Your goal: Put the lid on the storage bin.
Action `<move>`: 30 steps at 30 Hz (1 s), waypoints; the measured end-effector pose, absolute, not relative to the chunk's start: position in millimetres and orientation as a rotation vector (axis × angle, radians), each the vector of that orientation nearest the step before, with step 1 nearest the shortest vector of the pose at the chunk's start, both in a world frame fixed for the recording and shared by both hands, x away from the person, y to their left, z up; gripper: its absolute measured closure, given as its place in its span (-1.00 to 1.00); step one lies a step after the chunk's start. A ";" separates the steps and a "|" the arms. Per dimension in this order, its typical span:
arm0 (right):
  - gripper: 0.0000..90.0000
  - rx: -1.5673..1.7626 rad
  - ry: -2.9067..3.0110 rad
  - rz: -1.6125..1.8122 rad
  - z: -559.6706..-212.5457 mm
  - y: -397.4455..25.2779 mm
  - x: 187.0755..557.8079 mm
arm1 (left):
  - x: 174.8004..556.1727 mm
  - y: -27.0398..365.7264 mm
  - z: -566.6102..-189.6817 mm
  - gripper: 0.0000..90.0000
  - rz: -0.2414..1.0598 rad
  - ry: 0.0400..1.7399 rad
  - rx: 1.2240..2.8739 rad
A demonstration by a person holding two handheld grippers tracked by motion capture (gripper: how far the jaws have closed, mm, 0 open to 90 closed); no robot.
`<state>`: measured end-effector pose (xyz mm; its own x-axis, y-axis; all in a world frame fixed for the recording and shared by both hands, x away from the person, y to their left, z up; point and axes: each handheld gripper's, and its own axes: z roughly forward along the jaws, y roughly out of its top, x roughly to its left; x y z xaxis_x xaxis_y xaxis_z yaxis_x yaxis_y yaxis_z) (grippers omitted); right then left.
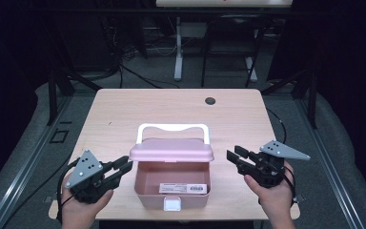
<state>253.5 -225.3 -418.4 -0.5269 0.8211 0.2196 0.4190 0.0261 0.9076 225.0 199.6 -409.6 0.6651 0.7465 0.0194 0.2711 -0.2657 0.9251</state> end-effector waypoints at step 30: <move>0.36 1.276 1.940 1.503 -422.3 -226.3 254.5 | 206.9 202.1 -436.4 0.67 0.561 0.812 1.806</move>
